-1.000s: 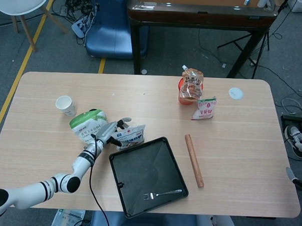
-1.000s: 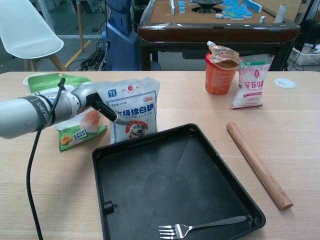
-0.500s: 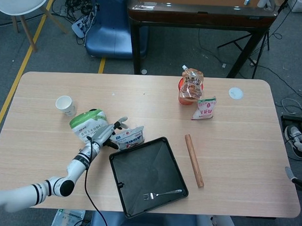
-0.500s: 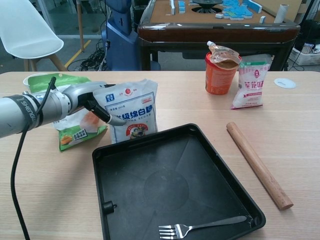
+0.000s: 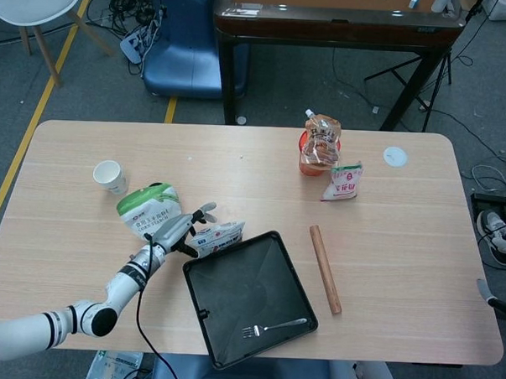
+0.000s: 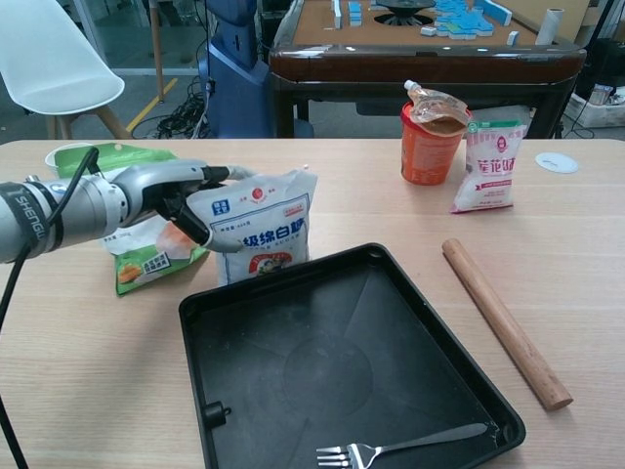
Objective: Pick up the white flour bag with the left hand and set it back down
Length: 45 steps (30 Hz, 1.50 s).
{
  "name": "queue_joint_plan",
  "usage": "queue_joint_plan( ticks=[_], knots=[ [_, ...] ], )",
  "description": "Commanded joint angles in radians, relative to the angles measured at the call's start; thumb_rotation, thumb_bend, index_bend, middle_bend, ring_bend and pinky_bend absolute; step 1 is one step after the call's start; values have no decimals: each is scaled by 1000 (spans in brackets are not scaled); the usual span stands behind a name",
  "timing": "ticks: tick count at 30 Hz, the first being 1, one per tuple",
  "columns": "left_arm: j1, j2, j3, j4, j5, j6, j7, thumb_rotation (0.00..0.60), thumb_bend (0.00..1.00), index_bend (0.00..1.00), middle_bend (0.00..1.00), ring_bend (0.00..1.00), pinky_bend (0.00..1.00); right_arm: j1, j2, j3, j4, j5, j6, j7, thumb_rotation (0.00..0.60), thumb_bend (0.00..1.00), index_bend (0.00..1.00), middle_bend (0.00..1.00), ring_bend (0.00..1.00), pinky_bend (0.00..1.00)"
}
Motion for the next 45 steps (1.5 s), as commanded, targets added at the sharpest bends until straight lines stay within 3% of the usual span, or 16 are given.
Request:
queue_joint_plan(
  ticks=[1, 6, 14, 27, 33, 39, 45],
  knots=[
    [-3, 4, 0, -2, -5, 0, 1, 600, 227, 39, 211, 195, 351, -1, 1, -1, -1, 0, 0, 0, 600, 250, 253, 324, 202, 164],
    [0, 23, -7, -19, -11, 0, -16, 600, 228, 37, 197, 170, 331, -1, 2, -1, -3, -3, 1, 1, 600, 249, 253, 324, 201, 164],
    [26, 121, -1, -143, 38, -11, -58, 600, 228, 2, 127, 77, 259, 2, -1, 0, -2, -2, -2, -1, 600, 249, 253, 324, 201, 164],
    [67, 279, -20, -335, 120, 44, -115, 600, 227, 0, 99, 52, 247, 10, -3, 2, -7, -8, -5, -7, 600, 250, 253, 324, 201, 164],
    [126, 384, -19, -407, 144, 132, -113, 600, 227, 0, 99, 52, 247, 14, 15, 1, -18, -8, -17, -12, 600, 250, 253, 324, 201, 164],
    [223, 450, -6, -436, 136, 291, -89, 600, 228, 8, 99, 51, 247, 30, 37, -3, -34, -29, -40, 0, 600, 249, 253, 324, 201, 164],
    [334, 472, 60, -426, 136, 467, 45, 600, 228, 26, 99, 52, 247, 54, 69, -13, -52, -48, -87, 19, 600, 249, 253, 324, 202, 164]
  ],
)
